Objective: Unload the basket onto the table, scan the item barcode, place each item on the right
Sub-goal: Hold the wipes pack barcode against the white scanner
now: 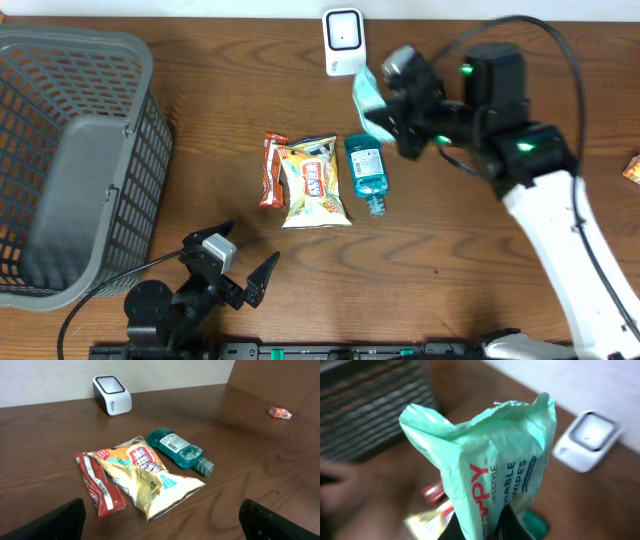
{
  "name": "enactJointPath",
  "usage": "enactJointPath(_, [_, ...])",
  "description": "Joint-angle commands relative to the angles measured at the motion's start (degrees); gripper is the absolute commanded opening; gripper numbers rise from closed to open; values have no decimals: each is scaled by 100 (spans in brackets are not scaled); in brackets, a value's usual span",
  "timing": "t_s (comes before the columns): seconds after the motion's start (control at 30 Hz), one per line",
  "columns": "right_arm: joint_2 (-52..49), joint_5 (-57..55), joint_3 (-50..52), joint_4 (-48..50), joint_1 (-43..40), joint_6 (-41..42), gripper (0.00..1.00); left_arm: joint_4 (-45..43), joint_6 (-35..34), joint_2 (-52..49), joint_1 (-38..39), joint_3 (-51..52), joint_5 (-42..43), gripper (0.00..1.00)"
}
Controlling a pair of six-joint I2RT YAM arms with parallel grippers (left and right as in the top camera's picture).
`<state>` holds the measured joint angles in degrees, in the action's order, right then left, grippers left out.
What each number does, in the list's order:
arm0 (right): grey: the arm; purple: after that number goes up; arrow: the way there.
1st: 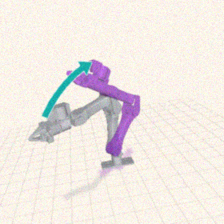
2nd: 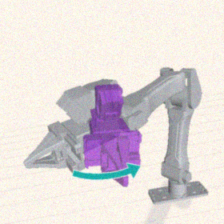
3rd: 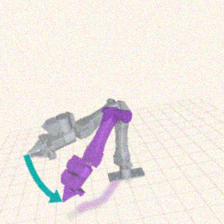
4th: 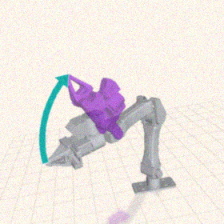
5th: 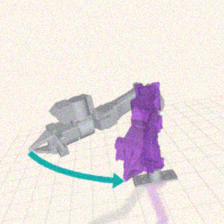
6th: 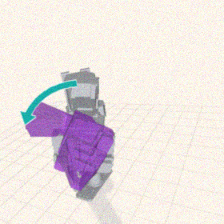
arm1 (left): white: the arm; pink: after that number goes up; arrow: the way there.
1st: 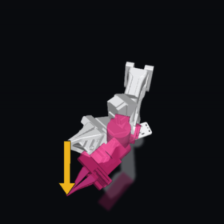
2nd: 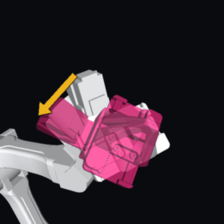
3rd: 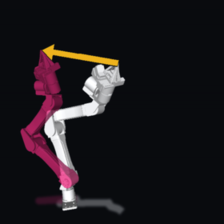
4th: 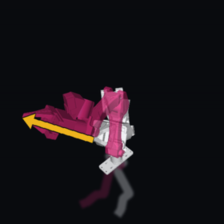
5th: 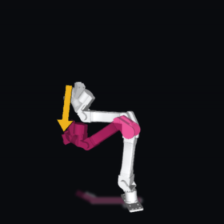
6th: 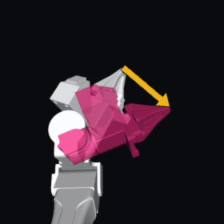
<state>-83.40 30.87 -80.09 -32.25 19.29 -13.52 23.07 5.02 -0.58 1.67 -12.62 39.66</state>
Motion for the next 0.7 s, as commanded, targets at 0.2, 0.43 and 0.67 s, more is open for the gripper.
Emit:
enactJointPath(0.2, [-1547, -1912, -59, 2334, 286, 837, 1, 7, 98, 28, 17, 4, -2, 98])
enactJointPath(0.43, [-2933, -2267, -992, 3292, 289, 1008, 1, 7, 98, 28, 17, 4, -2, 98])
enactJointPath(0.67, [-4712, -3027, -3156, 3071, 289, 1008, 1, 7, 98, 28, 17, 4, -4, 98])
